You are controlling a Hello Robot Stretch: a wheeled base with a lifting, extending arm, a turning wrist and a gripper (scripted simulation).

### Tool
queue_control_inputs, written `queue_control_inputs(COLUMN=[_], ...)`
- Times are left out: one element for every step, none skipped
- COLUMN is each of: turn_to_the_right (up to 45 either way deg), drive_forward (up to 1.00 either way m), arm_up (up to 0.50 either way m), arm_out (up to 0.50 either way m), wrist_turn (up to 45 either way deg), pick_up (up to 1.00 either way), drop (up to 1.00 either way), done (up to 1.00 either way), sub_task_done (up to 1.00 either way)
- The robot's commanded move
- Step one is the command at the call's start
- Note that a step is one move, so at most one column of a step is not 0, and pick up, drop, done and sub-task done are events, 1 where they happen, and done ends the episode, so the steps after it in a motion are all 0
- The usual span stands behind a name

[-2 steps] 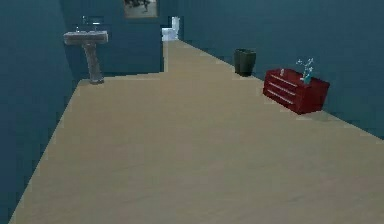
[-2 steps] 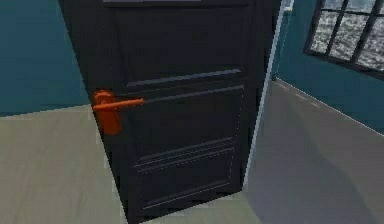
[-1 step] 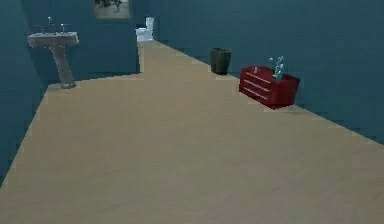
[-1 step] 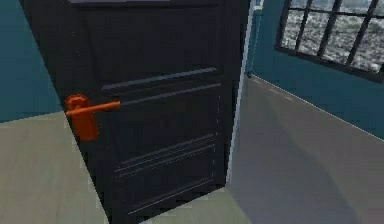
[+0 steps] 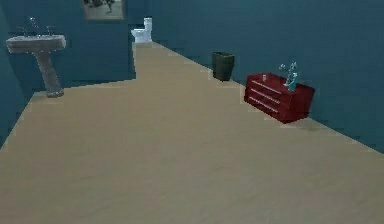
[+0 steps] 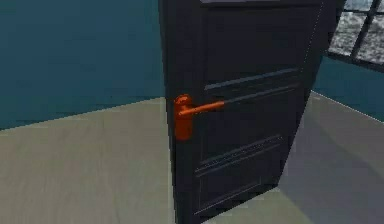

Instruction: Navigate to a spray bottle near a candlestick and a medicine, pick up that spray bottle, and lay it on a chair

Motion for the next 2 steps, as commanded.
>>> queue_control_inputs(turn_to_the_right=[21.0,0.0], drive_forward=[0.00,0.45], arm_up=[0.00,0.00], arm_out=[0.00,0.00], wrist_turn=[0.0,0.0], pick_up=[0.00,0.00], drop=[0.00,0.00], done=[0.00,0.00], sub_task_done=[0.00,0.00])
